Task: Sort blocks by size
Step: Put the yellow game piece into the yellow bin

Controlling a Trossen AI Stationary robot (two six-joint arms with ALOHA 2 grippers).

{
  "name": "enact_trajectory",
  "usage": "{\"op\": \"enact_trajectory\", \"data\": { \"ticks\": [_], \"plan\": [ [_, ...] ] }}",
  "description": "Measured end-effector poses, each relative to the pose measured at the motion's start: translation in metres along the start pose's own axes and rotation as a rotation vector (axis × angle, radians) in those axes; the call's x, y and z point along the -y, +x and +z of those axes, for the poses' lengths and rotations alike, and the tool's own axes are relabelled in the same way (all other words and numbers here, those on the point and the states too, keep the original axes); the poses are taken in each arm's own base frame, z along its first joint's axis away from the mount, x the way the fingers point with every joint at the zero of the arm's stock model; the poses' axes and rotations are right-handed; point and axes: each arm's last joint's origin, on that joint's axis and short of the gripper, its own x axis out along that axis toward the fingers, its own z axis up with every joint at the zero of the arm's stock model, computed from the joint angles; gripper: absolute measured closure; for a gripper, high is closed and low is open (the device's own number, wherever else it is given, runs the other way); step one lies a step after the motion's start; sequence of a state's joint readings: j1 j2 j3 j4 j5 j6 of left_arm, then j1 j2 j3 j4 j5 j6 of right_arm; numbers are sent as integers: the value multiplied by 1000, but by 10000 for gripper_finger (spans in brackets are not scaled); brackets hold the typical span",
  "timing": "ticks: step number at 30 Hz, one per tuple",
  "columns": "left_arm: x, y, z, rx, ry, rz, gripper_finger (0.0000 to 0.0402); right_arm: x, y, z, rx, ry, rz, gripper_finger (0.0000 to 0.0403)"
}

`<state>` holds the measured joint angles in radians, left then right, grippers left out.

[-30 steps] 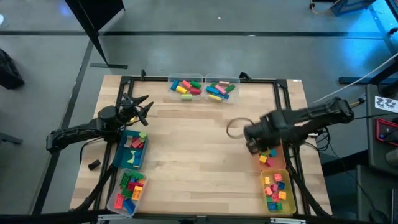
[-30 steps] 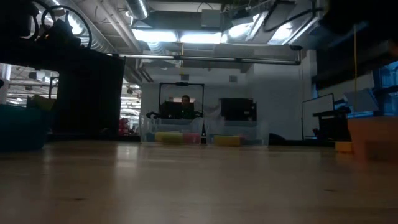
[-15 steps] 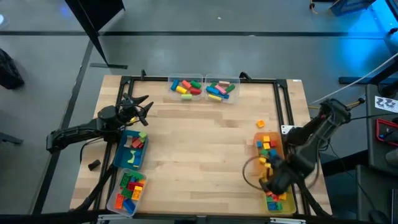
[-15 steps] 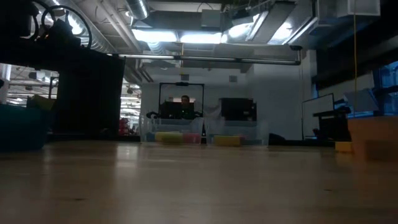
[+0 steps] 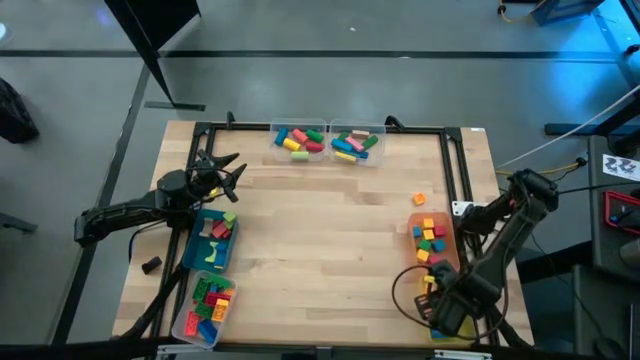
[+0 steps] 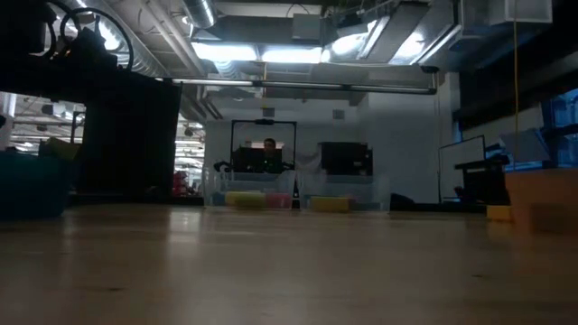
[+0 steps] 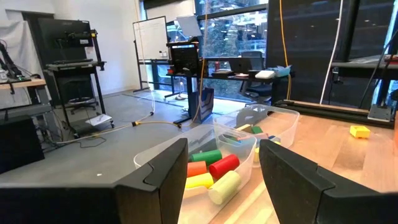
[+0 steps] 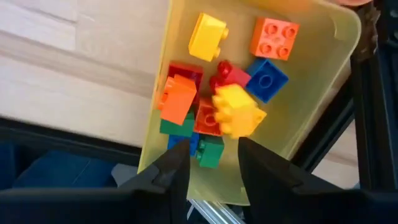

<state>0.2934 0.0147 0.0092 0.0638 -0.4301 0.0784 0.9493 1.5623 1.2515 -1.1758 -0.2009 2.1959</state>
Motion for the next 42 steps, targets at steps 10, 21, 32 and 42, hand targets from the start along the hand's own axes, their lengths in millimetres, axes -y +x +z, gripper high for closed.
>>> {"op": "enact_trajectory", "data": {
  "ticks": [10,21,32,42],
  "plan": [
    [0,0,0,0,0,0,217,12,-27,38,185,111,8,265],
    [0,0,0,0,0,0,217,43,-78,116,690,171,176,265],
    [0,0,0,0,0,0,217,48,-95,181,764,203,26,265],
    [0,0,0,-1,0,0,217,51,-105,242,567,71,29,263]
  ]
}}
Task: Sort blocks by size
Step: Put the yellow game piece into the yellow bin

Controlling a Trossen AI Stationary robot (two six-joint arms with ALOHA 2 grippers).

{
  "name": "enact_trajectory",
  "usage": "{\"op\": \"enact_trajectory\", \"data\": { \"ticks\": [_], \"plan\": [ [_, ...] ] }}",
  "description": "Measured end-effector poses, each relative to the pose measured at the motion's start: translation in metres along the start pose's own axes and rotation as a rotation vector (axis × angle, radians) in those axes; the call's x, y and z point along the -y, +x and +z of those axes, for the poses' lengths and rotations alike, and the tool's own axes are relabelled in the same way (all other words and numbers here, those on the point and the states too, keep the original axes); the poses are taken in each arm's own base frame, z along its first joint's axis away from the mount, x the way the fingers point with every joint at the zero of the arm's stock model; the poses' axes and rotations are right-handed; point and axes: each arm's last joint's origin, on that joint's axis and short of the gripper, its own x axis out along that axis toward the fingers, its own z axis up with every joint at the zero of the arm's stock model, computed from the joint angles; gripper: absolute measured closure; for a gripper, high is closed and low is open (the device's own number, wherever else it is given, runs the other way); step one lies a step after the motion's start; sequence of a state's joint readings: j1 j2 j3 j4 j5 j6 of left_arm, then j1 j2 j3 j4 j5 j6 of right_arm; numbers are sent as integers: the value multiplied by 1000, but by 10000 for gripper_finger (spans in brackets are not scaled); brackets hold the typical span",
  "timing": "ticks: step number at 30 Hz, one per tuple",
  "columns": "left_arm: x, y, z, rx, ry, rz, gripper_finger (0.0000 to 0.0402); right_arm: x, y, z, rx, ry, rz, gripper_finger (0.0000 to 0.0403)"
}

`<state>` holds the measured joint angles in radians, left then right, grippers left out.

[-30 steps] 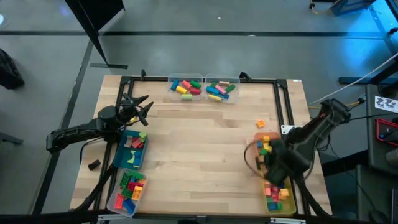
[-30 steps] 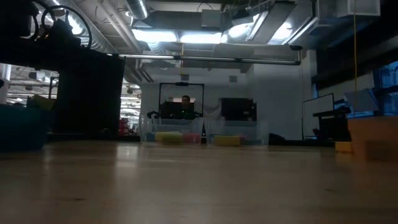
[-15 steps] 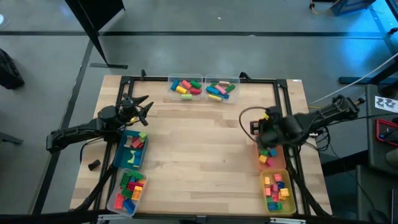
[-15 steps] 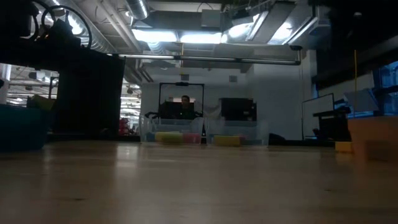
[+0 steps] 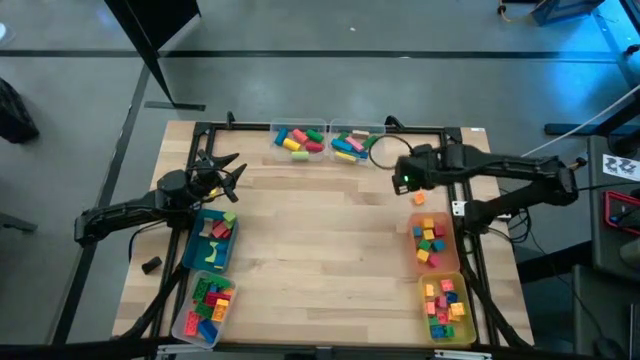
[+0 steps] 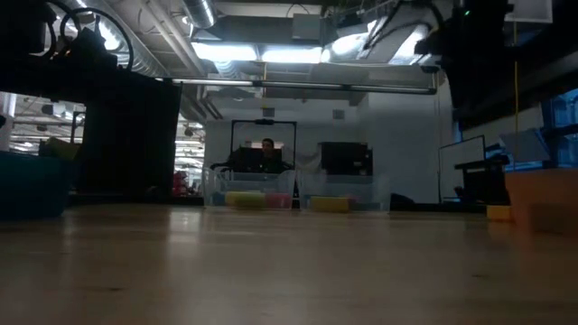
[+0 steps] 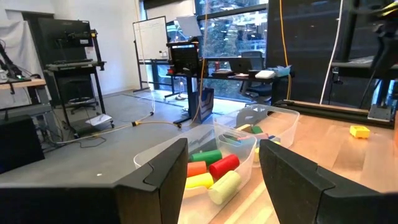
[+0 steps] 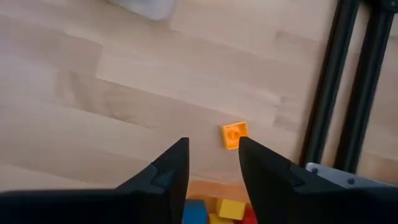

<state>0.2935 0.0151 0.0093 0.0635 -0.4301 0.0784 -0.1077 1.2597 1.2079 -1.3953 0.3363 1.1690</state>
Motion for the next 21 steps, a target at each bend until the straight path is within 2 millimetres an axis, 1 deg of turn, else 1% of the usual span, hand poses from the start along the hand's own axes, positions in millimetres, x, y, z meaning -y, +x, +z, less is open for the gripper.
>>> {"op": "enact_trajectory", "data": {
  "ticks": [2,4,7,11,13,16,21],
  "plan": [
    [0,0,0,0,0,0,217,4,4,9,-38,0,-8,254],
    [0,0,0,0,0,0,217,7,8,15,-82,-2,-6,235],
    [0,0,0,0,0,0,217,10,12,21,-140,-8,7,194],
    [0,0,0,1,0,0,217,12,20,26,-146,-10,-5,136],
    [0,0,0,0,0,0,217,15,30,24,-179,3,-22,112],
    [0,0,0,0,0,0,217,19,51,18,-248,14,-30,88],
    [0,0,0,0,0,0,217,22,86,11,-321,-25,54,75]
  ]
}}
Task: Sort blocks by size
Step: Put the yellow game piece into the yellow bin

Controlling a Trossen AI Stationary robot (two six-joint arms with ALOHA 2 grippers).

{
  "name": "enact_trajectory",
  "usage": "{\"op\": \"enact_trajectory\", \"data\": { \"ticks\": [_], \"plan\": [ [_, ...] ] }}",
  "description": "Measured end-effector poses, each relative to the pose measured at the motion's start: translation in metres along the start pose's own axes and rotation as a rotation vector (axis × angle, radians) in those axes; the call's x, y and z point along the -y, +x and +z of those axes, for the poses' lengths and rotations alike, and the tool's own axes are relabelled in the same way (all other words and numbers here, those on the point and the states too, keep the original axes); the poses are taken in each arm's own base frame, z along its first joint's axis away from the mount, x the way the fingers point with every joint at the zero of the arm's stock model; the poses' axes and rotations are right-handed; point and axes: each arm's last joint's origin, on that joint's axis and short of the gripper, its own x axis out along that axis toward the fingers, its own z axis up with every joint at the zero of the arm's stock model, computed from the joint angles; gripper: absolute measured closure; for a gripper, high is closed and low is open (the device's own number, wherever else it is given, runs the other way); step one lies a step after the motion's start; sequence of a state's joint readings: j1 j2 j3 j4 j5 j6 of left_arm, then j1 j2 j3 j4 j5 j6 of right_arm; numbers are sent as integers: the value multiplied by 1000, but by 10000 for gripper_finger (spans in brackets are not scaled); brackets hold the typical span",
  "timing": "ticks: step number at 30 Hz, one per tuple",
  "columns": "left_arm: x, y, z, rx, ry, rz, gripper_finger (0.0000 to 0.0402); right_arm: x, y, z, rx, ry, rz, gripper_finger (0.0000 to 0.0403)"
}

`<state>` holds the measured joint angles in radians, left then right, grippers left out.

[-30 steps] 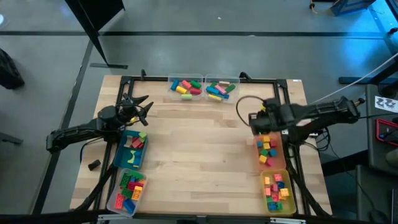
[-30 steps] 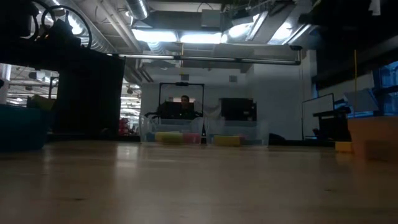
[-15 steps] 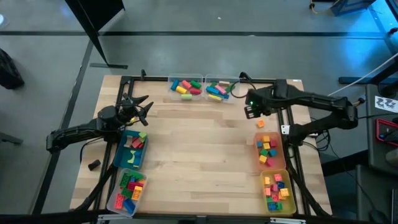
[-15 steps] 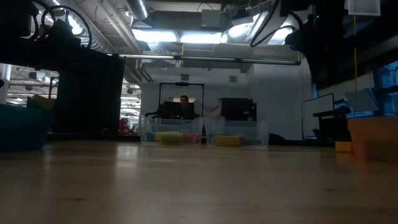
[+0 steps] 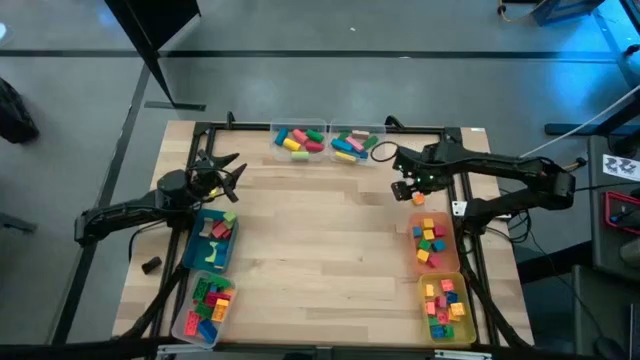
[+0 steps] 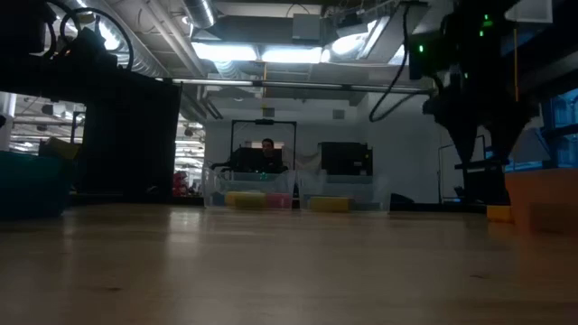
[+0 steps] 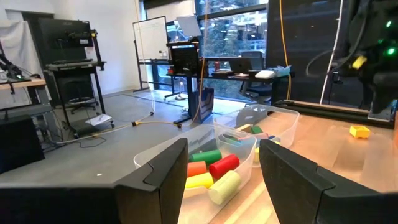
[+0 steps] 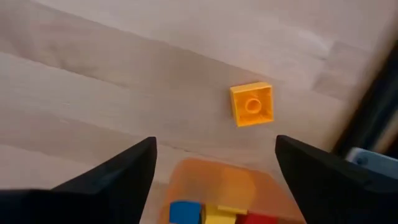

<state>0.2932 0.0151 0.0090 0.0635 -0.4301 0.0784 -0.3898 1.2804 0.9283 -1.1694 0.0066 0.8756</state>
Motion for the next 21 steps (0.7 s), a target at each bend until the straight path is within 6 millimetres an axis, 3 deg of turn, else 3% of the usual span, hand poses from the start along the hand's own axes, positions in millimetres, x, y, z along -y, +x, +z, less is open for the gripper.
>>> {"op": "enact_trajectory", "data": {
  "ticks": [7,21],
  "plan": [
    [0,0,0,0,0,0,217,19,33,1,-41,49,-34,83],
    [0,0,0,1,0,0,217,32,65,0,-4,6,-48,107]
  ]
}}
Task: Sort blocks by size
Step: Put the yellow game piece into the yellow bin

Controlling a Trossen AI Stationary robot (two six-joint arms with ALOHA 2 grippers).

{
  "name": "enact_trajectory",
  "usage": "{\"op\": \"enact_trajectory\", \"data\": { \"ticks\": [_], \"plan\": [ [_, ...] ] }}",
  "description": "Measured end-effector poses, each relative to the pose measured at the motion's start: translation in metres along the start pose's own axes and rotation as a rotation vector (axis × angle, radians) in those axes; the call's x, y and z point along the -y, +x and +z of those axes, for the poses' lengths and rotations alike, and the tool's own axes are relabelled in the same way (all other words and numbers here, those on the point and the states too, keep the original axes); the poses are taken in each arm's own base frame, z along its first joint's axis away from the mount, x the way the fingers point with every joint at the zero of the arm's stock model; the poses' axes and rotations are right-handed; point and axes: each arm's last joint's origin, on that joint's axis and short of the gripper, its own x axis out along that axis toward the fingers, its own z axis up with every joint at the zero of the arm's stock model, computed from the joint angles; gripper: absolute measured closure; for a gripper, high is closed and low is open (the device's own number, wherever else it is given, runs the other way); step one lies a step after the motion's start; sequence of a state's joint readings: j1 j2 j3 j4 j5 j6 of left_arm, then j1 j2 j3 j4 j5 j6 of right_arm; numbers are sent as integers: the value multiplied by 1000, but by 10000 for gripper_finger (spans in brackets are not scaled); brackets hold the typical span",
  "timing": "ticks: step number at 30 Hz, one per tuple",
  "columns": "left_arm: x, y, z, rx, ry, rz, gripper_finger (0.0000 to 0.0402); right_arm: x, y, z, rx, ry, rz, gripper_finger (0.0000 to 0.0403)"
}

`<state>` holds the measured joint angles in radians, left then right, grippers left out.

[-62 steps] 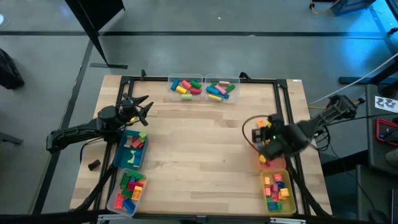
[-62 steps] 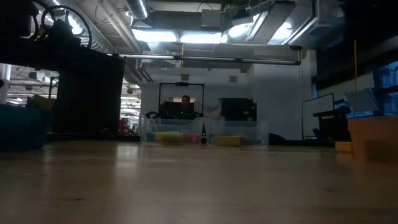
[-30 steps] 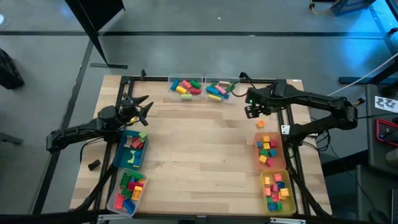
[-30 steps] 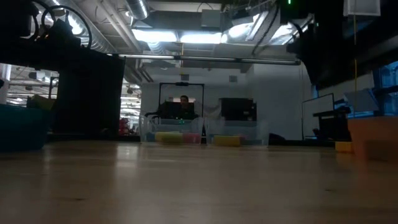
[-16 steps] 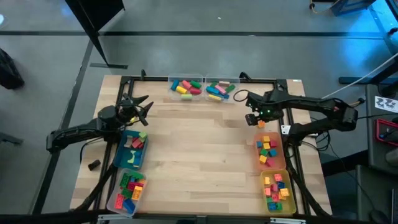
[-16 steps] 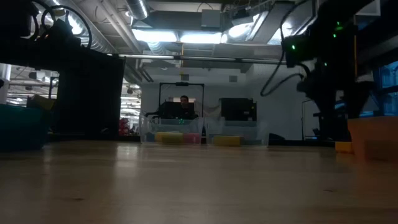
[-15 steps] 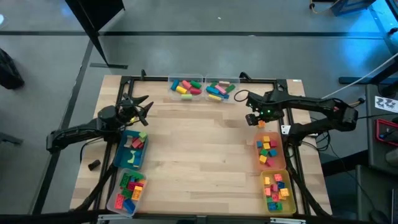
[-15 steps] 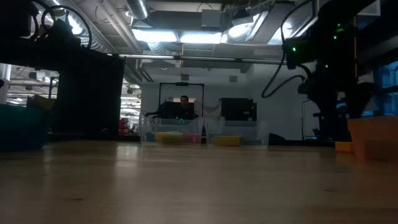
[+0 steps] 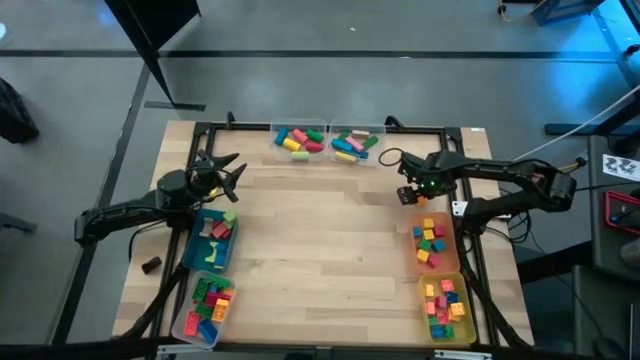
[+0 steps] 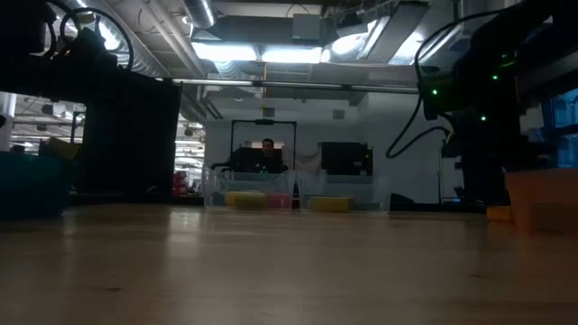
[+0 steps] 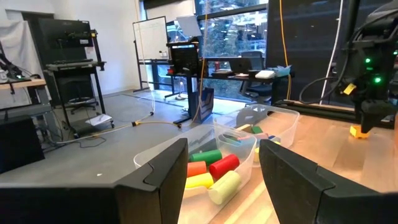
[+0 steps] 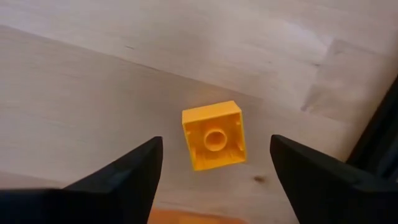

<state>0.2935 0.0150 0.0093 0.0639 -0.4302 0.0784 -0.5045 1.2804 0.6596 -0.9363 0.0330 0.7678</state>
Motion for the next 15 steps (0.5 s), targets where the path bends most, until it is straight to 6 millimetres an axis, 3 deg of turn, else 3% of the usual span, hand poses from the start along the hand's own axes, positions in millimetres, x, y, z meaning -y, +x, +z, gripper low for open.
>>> {"op": "enact_trajectory", "data": {
  "ticks": [9,15],
  "plan": [
    [0,0,0,0,0,0,217,3,15,-3,31,-8,10,127],
    [0,0,0,0,0,0,217,3,22,-4,47,-14,36,163]
  ]
}}
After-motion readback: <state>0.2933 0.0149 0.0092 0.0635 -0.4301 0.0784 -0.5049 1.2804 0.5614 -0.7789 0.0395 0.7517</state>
